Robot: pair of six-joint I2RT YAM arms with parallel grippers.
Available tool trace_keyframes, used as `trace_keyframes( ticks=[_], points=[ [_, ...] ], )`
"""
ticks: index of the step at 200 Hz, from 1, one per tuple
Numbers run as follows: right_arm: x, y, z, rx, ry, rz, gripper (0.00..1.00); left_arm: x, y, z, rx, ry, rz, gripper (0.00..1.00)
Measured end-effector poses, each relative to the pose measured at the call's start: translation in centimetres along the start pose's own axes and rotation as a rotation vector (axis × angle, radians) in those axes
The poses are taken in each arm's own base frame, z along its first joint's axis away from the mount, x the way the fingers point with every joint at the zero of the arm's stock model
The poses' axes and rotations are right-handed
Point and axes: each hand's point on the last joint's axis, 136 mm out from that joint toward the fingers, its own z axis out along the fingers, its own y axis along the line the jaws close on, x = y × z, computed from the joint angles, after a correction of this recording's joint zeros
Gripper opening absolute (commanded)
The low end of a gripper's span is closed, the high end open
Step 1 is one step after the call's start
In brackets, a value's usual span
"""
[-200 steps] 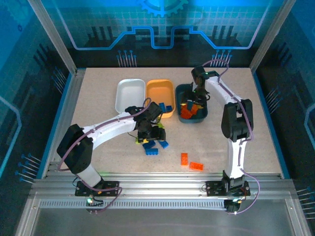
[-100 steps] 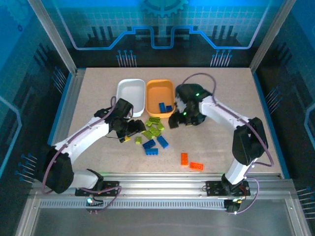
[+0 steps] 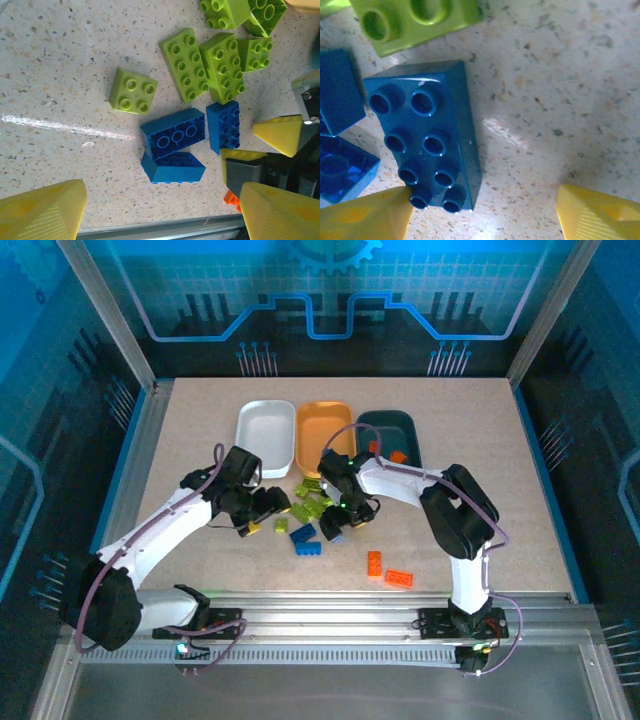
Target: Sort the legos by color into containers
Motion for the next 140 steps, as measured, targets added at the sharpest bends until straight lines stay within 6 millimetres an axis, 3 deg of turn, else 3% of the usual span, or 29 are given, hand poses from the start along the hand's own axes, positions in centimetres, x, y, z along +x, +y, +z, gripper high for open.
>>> trace_keyframes(
  ticks=[67, 98, 140],
  points=[
    [-1.6, 0.7, 0.8, 0.056, -0.018, -0.041, 0.66, 0.1, 0.1, 0.0, 0.002, 0.006, -0.007, 0.82],
    [-1.6, 0.2, 0.8, 0.083, -0.019, -0.045, 0.49, 0.1, 0.1, 0.0, 0.004, 0.008, -0.008, 0.82],
    [-1.8, 0.1, 0.8, 0.089, -0.028, -0.048, 0.41, 0.1, 0.3, 0.2, 0.000, 0.012, -0.009, 0.83]
  ],
)
